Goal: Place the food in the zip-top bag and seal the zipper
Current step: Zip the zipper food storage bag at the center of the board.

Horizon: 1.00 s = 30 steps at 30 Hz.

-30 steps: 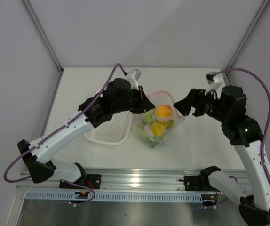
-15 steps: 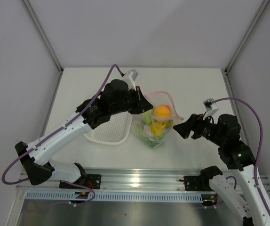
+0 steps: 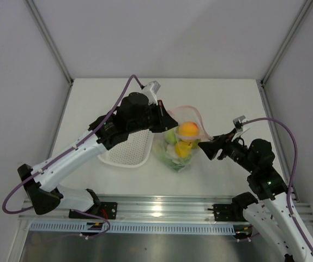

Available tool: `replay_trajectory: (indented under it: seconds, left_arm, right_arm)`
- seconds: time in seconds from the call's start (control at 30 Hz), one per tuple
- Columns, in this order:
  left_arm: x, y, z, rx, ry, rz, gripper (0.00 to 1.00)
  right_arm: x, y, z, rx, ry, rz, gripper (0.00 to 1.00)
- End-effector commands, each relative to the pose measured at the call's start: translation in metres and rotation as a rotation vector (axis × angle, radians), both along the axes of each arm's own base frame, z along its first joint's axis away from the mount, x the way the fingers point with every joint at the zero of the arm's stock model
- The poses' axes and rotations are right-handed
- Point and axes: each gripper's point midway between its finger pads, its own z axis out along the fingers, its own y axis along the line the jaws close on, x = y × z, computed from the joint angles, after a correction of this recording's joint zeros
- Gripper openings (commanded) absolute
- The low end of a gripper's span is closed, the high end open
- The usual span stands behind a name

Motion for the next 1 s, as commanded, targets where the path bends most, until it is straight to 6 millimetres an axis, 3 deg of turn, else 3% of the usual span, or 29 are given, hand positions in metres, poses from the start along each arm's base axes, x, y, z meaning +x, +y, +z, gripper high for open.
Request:
replay_trajectory:
  seconds: [0.0, 0.23, 0.37, 0.6, 0.73, 0.9, 0.93, 0.97]
  left_arm:
    - [-0.001, 0.002, 0.03, -0.089, -0.05, -0.006, 0.0]
    - [0.002, 0.006, 0.028, -0.086, -0.051, 0.004, 0.01]
    - [0.005, 0.009, 0.029, -0.085, -0.051, 0.005, 0.01]
    - [0.004, 0.012, 0.023, -0.077, -0.044, 0.003, 0.01]
    - [0.004, 0.013, 0.027, -0.08, -0.048, -0.001, 0.01]
    - [0.004, 0.01, 0.026, -0.078, -0.042, -0.012, 0.01]
    - [0.004, 0.011, 0.024, -0.075, -0.04, -0.009, 0.01]
    - [0.004, 0.011, 0.024, -0.074, -0.041, -0.011, 0.01]
  right_arm:
    - [0.014, 0.005, 0.014, 0.01, -0.103, 0.0, 0.66]
    - [0.016, 0.015, 0.0, 0.063, -0.144, 0.028, 0.5]
    - [0.013, 0.015, -0.002, 0.078, -0.166, 0.021, 0.47]
    - [0.016, 0.015, 0.015, 0.084, -0.235, 0.007, 0.4]
    - [0.023, 0.018, 0.016, 0.063, -0.237, 0.009, 0.37]
    - [0.033, 0.02, 0.013, 0.047, -0.239, 0.002, 0.2]
    - [0.034, 0.02, 0.017, 0.046, -0.247, -0.002, 0.06]
    - [0.035, 0.019, 0.018, 0.041, -0.248, -0.005, 0.0]
